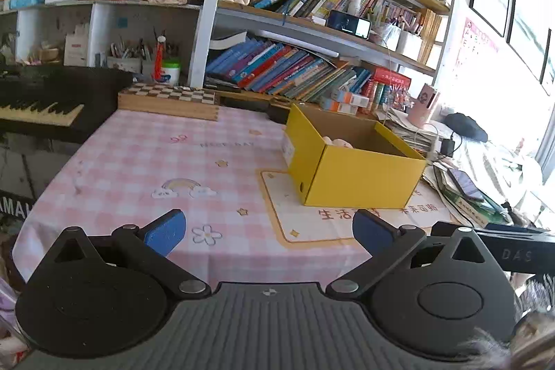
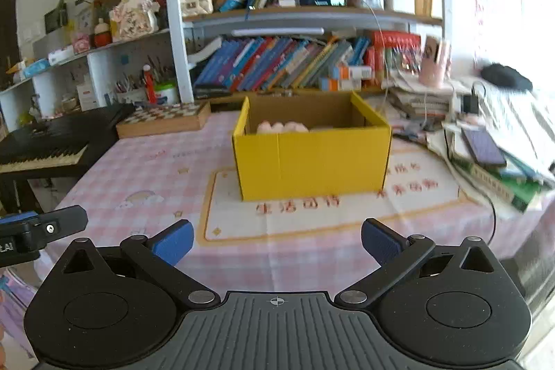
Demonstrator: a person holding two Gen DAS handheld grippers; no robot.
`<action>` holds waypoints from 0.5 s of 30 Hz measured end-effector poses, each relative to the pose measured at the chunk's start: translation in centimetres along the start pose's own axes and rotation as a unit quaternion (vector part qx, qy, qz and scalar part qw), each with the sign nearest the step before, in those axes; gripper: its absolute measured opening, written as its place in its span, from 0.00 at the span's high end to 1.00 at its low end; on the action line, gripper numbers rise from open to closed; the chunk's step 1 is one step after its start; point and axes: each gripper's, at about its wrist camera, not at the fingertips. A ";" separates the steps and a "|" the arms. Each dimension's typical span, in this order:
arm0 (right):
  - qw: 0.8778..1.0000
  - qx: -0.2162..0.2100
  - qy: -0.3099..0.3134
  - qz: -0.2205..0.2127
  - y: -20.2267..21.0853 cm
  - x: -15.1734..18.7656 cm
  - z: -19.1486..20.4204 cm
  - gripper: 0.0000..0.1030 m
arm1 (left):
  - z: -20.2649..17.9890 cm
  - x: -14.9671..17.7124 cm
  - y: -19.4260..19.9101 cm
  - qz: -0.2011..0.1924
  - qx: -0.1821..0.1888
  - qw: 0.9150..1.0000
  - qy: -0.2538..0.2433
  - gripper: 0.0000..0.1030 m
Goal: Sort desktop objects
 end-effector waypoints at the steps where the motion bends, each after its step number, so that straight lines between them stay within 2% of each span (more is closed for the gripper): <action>1: 1.000 0.001 -0.004 0.005 0.0 0.2 0.0 0.00 | 0.1 0.1 0.1 0.004 -0.003 1.000 -0.001 0.00; 7: 0.999 0.010 -0.023 0.027 0.2 1.0 0.1 0.00 | 0.4 0.4 0.8 0.012 -0.019 1.000 -0.009 0.00; 15: 0.999 0.018 -0.014 0.046 0.1 1.6 1.0 0.00 | 0.9 0.7 0.8 0.030 -0.026 0.999 -0.012 0.00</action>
Point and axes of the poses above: each gripper's, at about its wrist camera, not at the fingertips, and y roughly against the way its jaws point, z to its left, x to its underside, and after that the axes turned 8 degrees about y, right-handed
